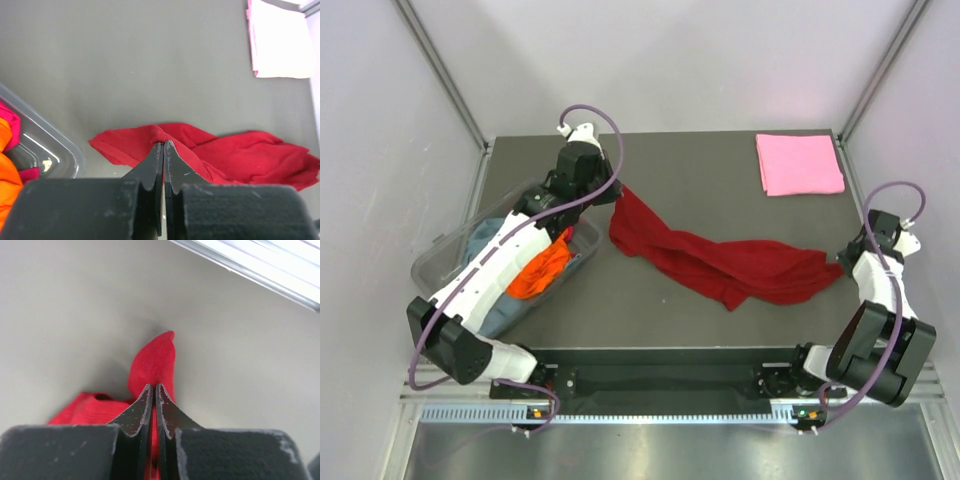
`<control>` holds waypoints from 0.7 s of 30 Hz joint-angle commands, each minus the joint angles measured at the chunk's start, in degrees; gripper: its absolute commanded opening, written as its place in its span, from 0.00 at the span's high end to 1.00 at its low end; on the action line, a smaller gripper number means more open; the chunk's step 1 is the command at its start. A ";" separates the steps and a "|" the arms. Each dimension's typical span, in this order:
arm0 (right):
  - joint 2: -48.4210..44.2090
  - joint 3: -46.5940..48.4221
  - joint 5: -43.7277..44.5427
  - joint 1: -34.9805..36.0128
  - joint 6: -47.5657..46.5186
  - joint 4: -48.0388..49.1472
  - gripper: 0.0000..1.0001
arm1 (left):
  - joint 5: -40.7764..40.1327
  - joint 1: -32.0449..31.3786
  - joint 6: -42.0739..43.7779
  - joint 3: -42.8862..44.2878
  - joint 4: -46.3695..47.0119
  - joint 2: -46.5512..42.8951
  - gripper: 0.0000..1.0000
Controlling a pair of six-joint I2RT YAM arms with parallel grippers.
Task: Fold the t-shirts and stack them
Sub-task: Flatten the tshirt out
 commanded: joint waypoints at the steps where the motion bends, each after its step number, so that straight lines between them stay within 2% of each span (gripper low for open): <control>1: 2.82 4.25 -1.92 -0.02 -1.72 1.68 1.00 | -2.59 0.57 1.90 1.01 2.66 1.24 1.00; 4: 6.60 7.32 -3.40 -0.02 -4.01 2.20 1.00 | -0.94 2.76 1.81 0.57 3.80 2.82 1.00; 8: 9.85 12.50 -1.84 -0.02 -4.19 -3.39 1.00 | 4.25 7.42 0.49 1.10 5.47 4.49 1.00; 12: 9.69 17.25 1.69 -0.02 -5.06 -11.76 0.86 | 4.96 8.83 2.34 2.42 5.74 4.32 1.00; 13: 8.99 17.17 0.90 -0.02 -5.15 -12.55 0.79 | 5.05 8.83 2.51 2.07 6.09 4.06 1.00; 16: 3.64 15.68 -4.52 -0.02 -4.98 -14.05 0.69 | 7.15 8.83 2.08 -0.30 7.76 2.66 1.00; 21: 1.24 15.85 -10.61 1.30 -1.83 -15.46 0.67 | 12.25 8.83 0.05 -3.20 10.05 2.21 1.00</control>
